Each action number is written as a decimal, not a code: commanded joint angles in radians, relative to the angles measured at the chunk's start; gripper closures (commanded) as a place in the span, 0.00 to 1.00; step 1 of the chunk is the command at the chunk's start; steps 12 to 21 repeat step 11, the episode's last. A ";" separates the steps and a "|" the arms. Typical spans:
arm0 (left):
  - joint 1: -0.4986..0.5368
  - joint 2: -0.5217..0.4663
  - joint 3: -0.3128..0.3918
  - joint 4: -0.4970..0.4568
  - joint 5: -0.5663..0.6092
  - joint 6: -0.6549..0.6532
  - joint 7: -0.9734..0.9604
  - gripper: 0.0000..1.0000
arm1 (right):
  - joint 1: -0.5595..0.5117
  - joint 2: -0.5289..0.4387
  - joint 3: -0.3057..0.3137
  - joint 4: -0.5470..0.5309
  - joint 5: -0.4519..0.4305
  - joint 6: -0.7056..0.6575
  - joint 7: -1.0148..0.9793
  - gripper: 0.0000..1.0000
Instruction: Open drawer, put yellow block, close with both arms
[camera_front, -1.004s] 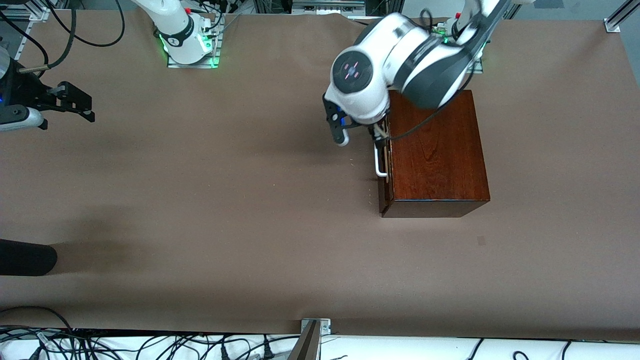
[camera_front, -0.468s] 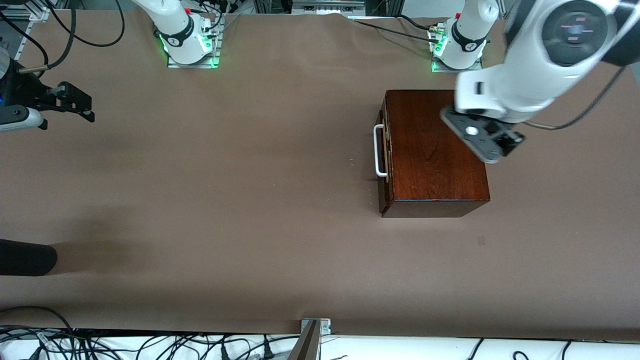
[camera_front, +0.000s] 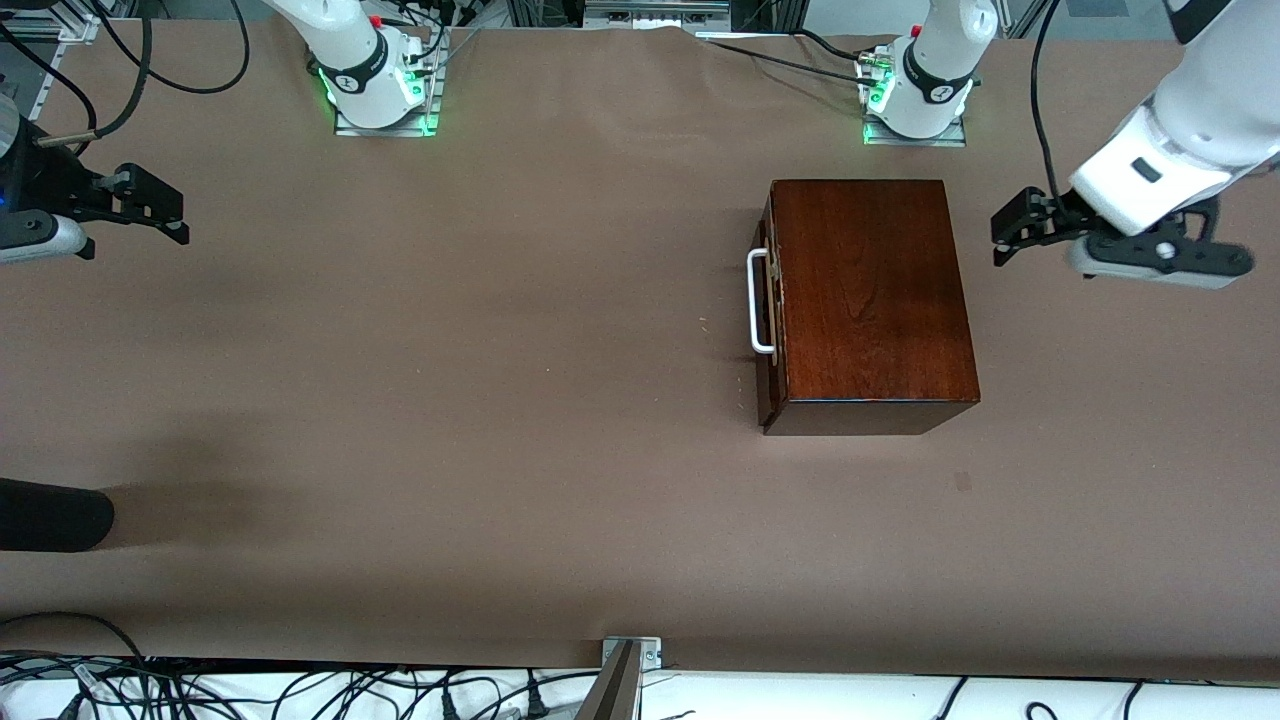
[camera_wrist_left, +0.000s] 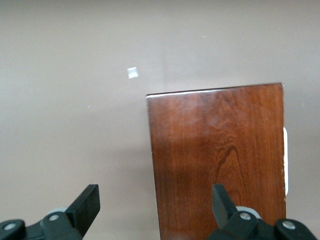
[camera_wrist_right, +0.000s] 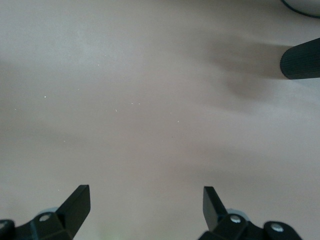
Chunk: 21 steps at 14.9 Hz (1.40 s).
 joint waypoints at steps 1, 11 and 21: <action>0.000 -0.034 0.066 -0.060 -0.071 0.032 -0.051 0.00 | -0.010 -0.001 0.008 0.010 0.005 -0.007 0.012 0.00; -0.011 -0.046 0.071 -0.066 -0.062 -0.060 0.091 0.00 | -0.010 -0.001 0.008 0.010 0.005 -0.007 0.012 0.00; -0.011 -0.046 0.071 -0.066 -0.062 -0.060 0.091 0.00 | -0.010 -0.001 0.008 0.010 0.005 -0.007 0.012 0.00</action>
